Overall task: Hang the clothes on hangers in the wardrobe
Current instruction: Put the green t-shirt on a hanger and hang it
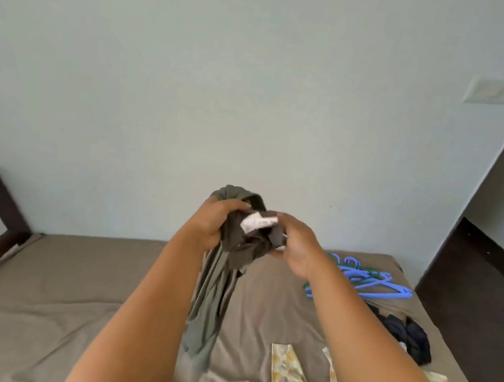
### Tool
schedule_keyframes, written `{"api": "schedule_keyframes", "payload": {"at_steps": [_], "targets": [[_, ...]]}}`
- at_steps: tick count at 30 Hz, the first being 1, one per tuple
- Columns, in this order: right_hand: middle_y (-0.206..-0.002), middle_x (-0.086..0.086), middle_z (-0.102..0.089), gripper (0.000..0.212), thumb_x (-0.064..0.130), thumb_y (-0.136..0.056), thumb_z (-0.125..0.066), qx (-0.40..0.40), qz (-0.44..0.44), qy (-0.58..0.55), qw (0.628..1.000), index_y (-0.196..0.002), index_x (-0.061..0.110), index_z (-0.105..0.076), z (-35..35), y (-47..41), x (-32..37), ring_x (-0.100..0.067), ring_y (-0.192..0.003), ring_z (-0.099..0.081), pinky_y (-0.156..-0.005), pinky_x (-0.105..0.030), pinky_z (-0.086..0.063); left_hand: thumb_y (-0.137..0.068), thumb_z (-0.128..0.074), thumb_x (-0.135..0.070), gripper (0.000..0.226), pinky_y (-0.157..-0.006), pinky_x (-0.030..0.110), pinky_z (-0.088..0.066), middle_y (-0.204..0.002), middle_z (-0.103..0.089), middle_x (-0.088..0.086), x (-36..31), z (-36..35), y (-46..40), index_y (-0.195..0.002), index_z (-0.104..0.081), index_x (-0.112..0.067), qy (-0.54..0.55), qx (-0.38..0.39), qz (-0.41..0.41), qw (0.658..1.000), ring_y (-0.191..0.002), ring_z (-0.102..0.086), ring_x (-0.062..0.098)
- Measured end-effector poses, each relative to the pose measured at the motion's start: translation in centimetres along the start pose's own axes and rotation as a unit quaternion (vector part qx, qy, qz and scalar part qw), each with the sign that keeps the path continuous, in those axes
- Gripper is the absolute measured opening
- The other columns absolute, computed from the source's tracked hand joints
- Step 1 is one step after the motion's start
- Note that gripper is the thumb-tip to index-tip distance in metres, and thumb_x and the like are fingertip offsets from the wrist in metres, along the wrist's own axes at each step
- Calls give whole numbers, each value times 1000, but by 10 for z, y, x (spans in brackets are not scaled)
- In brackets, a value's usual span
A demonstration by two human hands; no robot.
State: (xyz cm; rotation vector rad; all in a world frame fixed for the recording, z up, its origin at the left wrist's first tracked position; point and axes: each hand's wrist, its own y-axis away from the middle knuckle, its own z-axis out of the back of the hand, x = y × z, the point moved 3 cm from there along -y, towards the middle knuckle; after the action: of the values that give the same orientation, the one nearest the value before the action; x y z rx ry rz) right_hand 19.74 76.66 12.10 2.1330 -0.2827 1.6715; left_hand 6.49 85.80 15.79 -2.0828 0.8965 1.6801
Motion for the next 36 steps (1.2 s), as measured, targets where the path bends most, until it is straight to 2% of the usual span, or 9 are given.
{"api": "schedule_keyframes", "payload": {"at_steps": [4,9,14,16,19,23,29,33,36], "targets": [[-92,-6,-68,30,33,-97,-54,75,-48,73,993,-111,7,-64,-6,-5,0,-16,-81,-66,-67,-28,-59,-84,-55,6,10,-61,36,-57,-75,-66,18,-2,5,3,-84,-63,-1,-34,4,2,999,-65,-65,30],[-92,-10,-65,15,10,-99,-51,-56,18,81,995,-89,11,-62,6,-32,11,-18,-80,-62,-71,-30,-50,-82,-59,-4,14,-77,42,-57,-82,-72,12,-6,19,-8,-85,-71,-10,-166,-59,2,984,-81,-67,31],[-87,2,-61,23,12,-100,-42,-85,153,240,955,-91,21,-61,0,-32,44,-20,-84,-61,-77,-35,-53,-90,-57,-45,43,-77,30,-51,-95,-65,6,-5,19,2,-105,-61,-5,-639,87,299,703,-80,-62,22],[-79,4,-59,31,9,-100,-37,-21,167,259,951,-87,26,-59,-15,-27,46,-11,-72,-57,-70,-30,-46,-79,-69,-58,86,-101,41,-45,-138,-51,13,-6,10,-9,-141,-40,-6,-719,77,223,654,-119,-54,29],[-64,8,-58,33,1,-96,-35,56,159,227,959,-82,19,-58,-34,-15,52,-2,-58,-52,-60,-24,-39,-65,-86,-37,107,-109,44,-36,-148,-37,5,-20,-12,-24,-149,-23,-19,-615,28,-118,779,-137,-36,25],[-67,8,-58,19,8,-87,-41,44,197,180,963,-81,15,-57,-28,-4,78,-6,-66,-53,-62,-23,-39,-71,-76,-5,56,-93,41,-54,-111,-67,6,-7,-25,-32,-122,-55,-17,-269,88,-144,948,-108,-64,23],[-109,3,-50,49,35,-81,-73,-202,282,291,892,-121,22,-47,13,-15,57,-14,-103,-50,-88,-26,-40,-85,-55,-8,12,-82,44,-54,-85,-69,6,-11,-42,-42,-91,-65,-12,-221,-118,-181,951,-84,-64,26],[-86,0,-64,6,20,-87,-66,-56,100,303,946,-91,21,-62,23,-25,8,-21,-86,-62,-82,-40,-51,-83,-62,-15,4,-69,35,-47,-76,-62,3,-23,-49,-44,-84,-62,-12,-193,-121,-192,955,-74,-56,22],[-77,-11,-64,16,16,-76,-48,-162,88,212,960,-69,18,-63,44,-32,12,-34,-80,-62,-78,-46,-53,-79,-66,-21,11,-56,29,-38,-67,-55,-3,-32,-36,-42,-75,-56,-18,-311,-184,-214,908,-65,-50,16]]}}
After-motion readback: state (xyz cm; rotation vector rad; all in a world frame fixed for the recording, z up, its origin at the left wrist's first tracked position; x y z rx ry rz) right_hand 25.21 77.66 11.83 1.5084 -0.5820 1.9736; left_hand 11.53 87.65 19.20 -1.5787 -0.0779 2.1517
